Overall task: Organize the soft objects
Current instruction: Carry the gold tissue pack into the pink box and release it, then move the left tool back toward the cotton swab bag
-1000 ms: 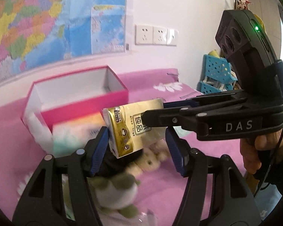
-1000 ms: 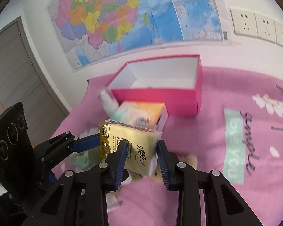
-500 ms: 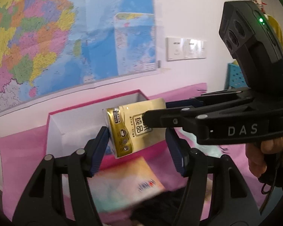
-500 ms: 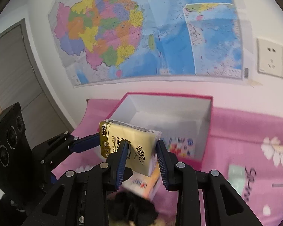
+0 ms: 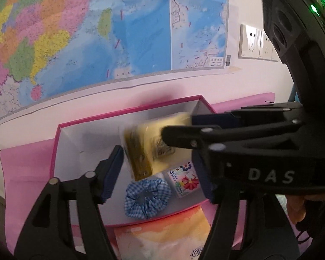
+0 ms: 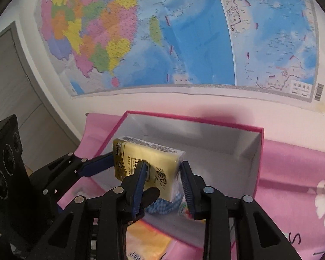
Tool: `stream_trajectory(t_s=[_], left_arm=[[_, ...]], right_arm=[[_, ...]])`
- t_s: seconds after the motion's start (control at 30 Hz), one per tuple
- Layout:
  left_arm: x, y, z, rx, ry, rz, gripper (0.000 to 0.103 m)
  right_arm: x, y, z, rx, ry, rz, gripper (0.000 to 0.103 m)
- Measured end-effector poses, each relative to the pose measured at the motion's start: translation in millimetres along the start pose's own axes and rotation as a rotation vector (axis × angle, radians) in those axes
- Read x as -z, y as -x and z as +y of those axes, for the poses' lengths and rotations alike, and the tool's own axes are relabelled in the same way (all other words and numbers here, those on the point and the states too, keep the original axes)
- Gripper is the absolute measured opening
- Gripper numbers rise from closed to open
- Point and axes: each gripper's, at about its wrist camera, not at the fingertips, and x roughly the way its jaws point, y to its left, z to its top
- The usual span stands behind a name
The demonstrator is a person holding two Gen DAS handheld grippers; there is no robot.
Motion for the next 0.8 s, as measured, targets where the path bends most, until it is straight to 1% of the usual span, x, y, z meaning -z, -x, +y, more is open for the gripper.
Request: stream_trajectory(t_s=[0.03, 0.07, 0.13, 0.2, 0.23, 0.37, 0.43, 0.47, 0.5, 0.57, 0.63, 0.67, 0.7, 0.77, 0.8], left_arm=[[-1, -1, 0, -0.007, 0.0, -0.001, 0.074], [-1, -1, 1, -0.014, 0.004, -0.004, 0.075], [-3, -2, 4, -0.029, 0.028, -0.002, 0.077], [-4, 0, 10, -0.039, 0.045, -0.006, 0.083], [-4, 4, 13, -0.046, 0.053, -0.012, 0.083], [-7, 26, 23, -0.052, 0.086, -0.049, 0.085], [-6, 41, 24, -0.055, 0.082, -0.08, 0.092], [-4, 50, 23, -0.061, 0.075, -0.095, 0.097], [-1, 61, 22, -0.063, 0.069, -0.114, 0.099], [0, 71, 19, -0.061, 0.061, -0.133, 0.099], [5, 85, 14, -0.06, 0.058, -0.141, 0.099], [8, 91, 10, -0.056, 0.053, -0.148, 0.103], [13, 97, 6, -0.065, 0.046, -0.153, 0.103], [22, 106, -1, -0.073, 0.03, -0.145, 0.103], [26, 110, -3, -0.073, 0.029, -0.142, 0.103]], right_arm=[[-2, -2, -2, 0.012, -0.005, -0.004, 0.037], [-3, -4, -3, 0.015, -0.007, -0.004, 0.043], [-6, -5, -6, 0.042, -0.013, -0.012, 0.049], [-8, -4, -10, 0.056, -0.023, -0.025, 0.053], [-8, -1, -12, 0.065, -0.027, -0.033, 0.055], [-8, 17, -14, 0.084, -0.034, -0.07, 0.059], [-6, 30, -13, 0.079, -0.034, -0.089, 0.06], [-2, 40, -11, 0.074, -0.033, -0.103, 0.064], [1, 49, -9, 0.071, -0.028, -0.115, 0.067], [11, 66, -4, 0.062, -0.013, -0.135, 0.075], [22, 84, 2, 0.056, -0.007, -0.15, 0.075], [26, 90, 6, 0.052, 0.0, -0.154, 0.076], [32, 99, 9, 0.052, 0.004, -0.161, 0.077], [45, 114, 16, 0.051, 0.01, -0.17, 0.083], [53, 122, 20, 0.05, 0.015, -0.176, 0.083]])
